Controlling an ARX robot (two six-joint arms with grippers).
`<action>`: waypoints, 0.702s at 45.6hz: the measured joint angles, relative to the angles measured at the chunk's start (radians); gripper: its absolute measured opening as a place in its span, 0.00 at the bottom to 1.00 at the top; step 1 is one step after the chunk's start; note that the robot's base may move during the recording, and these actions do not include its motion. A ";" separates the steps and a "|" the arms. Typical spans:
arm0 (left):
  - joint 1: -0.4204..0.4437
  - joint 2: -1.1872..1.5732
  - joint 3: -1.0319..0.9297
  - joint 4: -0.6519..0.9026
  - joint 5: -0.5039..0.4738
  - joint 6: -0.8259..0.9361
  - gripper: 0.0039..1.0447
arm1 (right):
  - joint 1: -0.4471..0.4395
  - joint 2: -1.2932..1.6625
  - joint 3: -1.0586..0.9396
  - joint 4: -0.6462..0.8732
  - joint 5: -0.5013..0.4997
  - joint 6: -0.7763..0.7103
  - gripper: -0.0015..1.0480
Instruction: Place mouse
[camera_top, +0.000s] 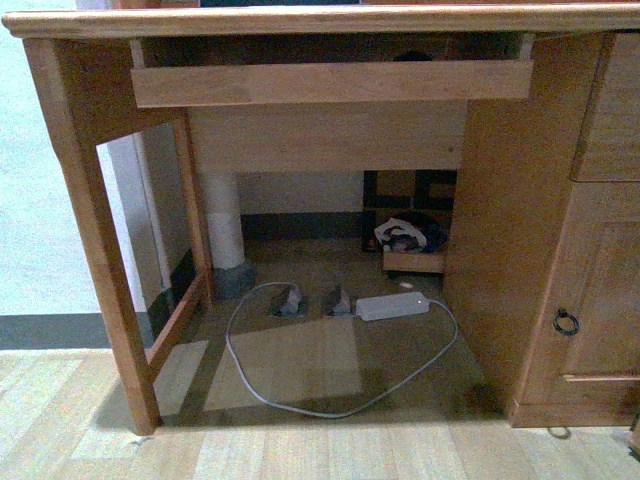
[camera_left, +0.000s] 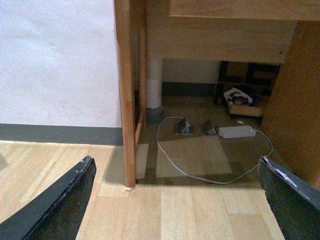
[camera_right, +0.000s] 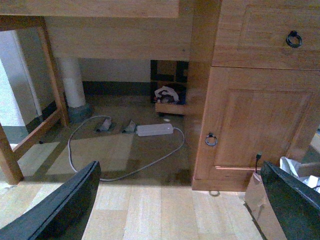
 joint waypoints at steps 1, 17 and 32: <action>0.000 0.000 0.000 0.000 0.000 0.000 0.94 | 0.000 0.000 0.000 0.000 0.000 0.000 0.94; 0.000 0.000 0.000 0.000 0.000 0.000 0.94 | 0.000 0.000 0.000 0.000 0.000 0.000 0.94; 0.000 0.000 0.000 0.000 0.000 0.000 0.94 | 0.000 0.000 0.000 0.000 0.000 0.000 0.94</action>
